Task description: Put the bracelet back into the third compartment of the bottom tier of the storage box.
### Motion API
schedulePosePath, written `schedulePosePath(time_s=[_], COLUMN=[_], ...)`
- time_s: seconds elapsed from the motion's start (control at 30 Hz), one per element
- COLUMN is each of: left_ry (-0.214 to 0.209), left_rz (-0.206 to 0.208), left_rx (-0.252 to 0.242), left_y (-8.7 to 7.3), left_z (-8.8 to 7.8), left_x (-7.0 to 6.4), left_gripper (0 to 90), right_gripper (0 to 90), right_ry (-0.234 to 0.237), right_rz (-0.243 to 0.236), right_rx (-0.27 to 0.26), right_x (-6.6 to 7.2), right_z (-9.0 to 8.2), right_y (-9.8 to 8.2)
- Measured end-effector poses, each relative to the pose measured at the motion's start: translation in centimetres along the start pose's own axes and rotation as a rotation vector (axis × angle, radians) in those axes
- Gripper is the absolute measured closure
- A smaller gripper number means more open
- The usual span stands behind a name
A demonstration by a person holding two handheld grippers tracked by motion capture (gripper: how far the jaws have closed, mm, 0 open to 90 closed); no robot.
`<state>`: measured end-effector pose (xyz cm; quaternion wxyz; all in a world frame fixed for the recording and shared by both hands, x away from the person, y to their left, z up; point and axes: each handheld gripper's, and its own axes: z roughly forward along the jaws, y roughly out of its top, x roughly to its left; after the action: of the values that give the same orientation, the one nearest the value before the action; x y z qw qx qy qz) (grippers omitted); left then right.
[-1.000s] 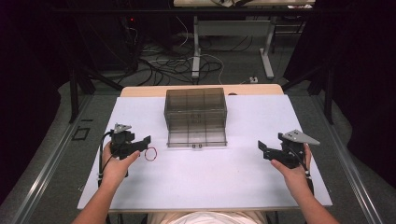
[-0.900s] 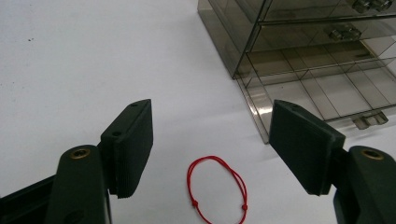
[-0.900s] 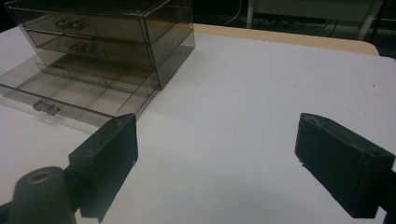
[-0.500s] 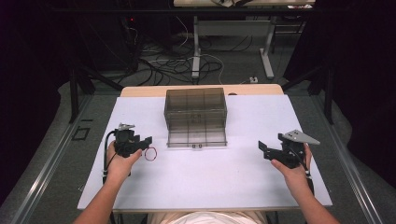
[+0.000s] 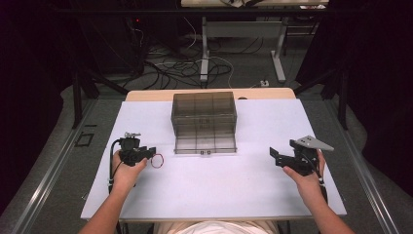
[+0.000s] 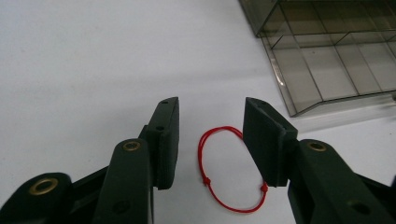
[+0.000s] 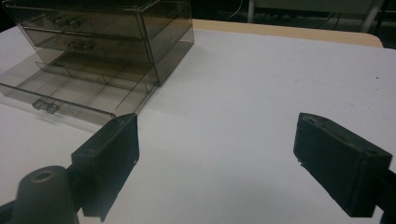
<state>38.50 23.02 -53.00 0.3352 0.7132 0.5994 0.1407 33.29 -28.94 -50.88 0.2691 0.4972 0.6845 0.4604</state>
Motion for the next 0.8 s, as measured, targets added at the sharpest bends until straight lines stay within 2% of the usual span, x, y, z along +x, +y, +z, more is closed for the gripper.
schedulePosePath(time_s=[0.03,0.27,0.5,0.53,0.73,0.8], left_ry=[-0.005,0.006,0.008,0.011,0.020,0.014], left_rz=[0.000,-0.037,-0.040,-0.044,-0.048,-0.044], left_rx=[0.019,0.024,0.052,0.042,0.059,0.087], left_y=[0.00,-0.25,-0.34,-0.39,-0.52,-0.49], left_z=[-0.05,0.28,0.32,0.44,0.72,0.65], left_x=[0.14,0.35,0.45,0.42,0.32,0.38], left_gripper=[58.1,61.0,65.8,65.8,71.1,72.0], right_gripper=[13.9,14.0,14.1,14.1,14.3,14.3], right_ry=[0.002,0.002,0.005,0.005,0.008,0.006], right_rz=[-0.001,-0.003,0.004,0.004,0.002,0.002], right_rx=[0.014,0.010,0.011,0.011,0.017,0.012], right_x=[-0.01,-0.05,-0.05,-0.05,-0.10,-0.10], right_z=[-0.06,0.06,0.07,0.07,0.06,0.10], right_y=[0.03,-0.05,-0.08,-0.08,-0.08,-0.10])
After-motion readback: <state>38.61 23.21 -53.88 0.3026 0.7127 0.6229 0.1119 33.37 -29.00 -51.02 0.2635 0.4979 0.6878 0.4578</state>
